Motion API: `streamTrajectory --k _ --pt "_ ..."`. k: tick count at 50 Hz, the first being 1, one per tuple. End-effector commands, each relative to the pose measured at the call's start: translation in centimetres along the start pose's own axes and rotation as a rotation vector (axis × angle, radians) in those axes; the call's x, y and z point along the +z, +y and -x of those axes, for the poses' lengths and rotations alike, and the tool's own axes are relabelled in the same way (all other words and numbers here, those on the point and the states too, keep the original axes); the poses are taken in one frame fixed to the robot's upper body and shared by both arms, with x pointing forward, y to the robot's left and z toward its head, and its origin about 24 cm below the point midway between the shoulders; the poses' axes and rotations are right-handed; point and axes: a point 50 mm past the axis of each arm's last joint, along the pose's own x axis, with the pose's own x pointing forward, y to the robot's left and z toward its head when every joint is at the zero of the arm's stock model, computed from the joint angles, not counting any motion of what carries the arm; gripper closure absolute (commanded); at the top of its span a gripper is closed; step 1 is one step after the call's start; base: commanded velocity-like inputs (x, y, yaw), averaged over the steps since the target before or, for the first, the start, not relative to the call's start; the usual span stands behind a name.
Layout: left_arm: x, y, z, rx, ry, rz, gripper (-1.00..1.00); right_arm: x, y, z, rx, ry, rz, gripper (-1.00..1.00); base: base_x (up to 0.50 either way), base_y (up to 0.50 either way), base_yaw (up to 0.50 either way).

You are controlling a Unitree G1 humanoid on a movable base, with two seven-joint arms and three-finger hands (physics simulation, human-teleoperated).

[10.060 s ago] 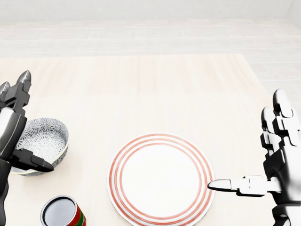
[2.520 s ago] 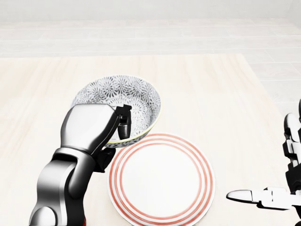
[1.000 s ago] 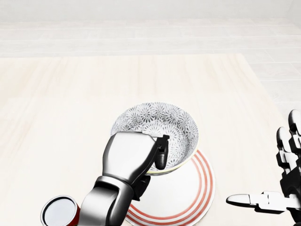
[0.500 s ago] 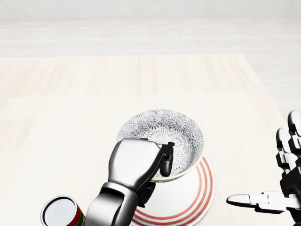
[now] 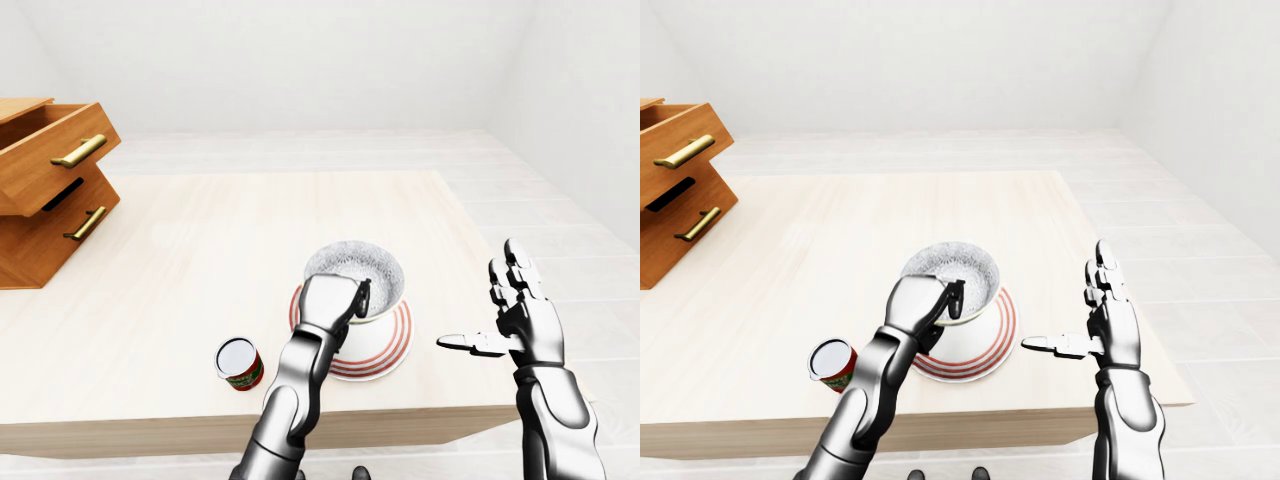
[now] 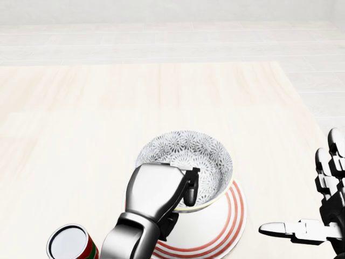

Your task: Put the bowl on the plate.

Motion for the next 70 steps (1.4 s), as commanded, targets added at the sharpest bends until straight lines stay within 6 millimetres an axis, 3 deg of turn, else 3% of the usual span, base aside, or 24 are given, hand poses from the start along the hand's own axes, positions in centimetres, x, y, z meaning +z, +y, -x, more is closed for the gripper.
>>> streamTrajectory --k 1,70 --pt "0.1 0.1 0.2 0.036 -0.007 0.001 1.00 0.1 0.1 0.0 0.001 -0.002 0.002 -1.00 0.00 0.00 0.00" --pt "-1.0 -2.3 0.5 0.015 0.013 0.012 1.00 0.1 0.1 0.0 0.002 -0.001 0.008 -1.00 0.00 0.00 0.00"
